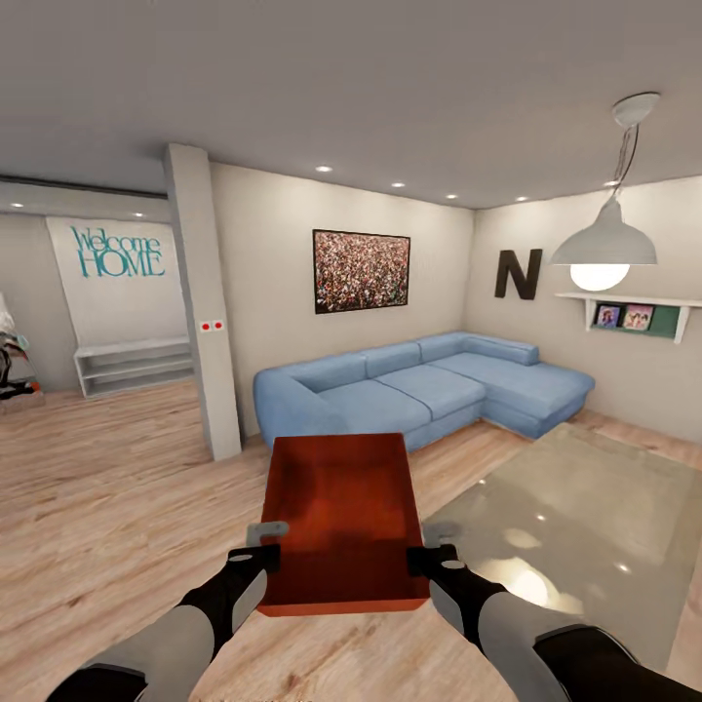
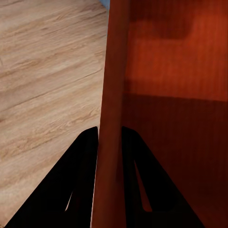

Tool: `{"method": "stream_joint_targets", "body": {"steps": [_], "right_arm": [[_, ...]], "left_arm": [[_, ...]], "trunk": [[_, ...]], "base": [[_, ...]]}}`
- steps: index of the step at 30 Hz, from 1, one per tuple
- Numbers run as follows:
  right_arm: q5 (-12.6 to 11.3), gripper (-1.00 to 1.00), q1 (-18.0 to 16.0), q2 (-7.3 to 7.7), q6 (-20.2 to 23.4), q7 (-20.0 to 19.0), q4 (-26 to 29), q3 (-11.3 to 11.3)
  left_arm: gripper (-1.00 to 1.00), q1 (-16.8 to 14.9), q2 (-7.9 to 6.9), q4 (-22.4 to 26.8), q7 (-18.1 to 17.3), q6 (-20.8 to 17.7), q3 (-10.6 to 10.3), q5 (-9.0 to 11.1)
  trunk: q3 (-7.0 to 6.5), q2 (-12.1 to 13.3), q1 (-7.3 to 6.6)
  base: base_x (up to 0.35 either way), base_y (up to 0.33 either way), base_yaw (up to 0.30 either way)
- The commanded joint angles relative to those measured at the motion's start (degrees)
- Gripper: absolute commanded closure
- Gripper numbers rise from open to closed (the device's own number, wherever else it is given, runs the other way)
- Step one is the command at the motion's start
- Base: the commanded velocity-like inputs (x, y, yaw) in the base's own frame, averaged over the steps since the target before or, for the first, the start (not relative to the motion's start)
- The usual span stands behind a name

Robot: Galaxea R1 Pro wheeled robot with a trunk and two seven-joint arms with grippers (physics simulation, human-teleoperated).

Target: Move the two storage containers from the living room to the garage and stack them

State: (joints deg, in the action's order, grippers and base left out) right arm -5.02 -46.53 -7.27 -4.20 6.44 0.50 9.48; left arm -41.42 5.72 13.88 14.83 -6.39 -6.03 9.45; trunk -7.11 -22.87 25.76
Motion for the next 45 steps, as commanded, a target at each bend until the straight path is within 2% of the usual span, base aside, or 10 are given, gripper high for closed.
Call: {"method": "stream_joint_targets", "body": {"steps": [1,45], "right_arm": [[-0.5,1.00,0.0,-0.02,-0.1,0.1,-0.2,-1.0],[-0.4,1.00,0.0,-0.02,-0.1,0.1,-0.1,-1.0]], "left_arm": [[1.00,0.0,-2.03,0.4,0.7,0.1,4.8,-0.7],[1.00,-0.1,-2.03,0.6,0.7,0.1,4.7,-0.7]], "trunk": [[0.02,-0.1,0.02],[0.02,-0.1,0.02]], "base": [[0.000,0.000,0.300],[0.000,0.000,0.300]]}}
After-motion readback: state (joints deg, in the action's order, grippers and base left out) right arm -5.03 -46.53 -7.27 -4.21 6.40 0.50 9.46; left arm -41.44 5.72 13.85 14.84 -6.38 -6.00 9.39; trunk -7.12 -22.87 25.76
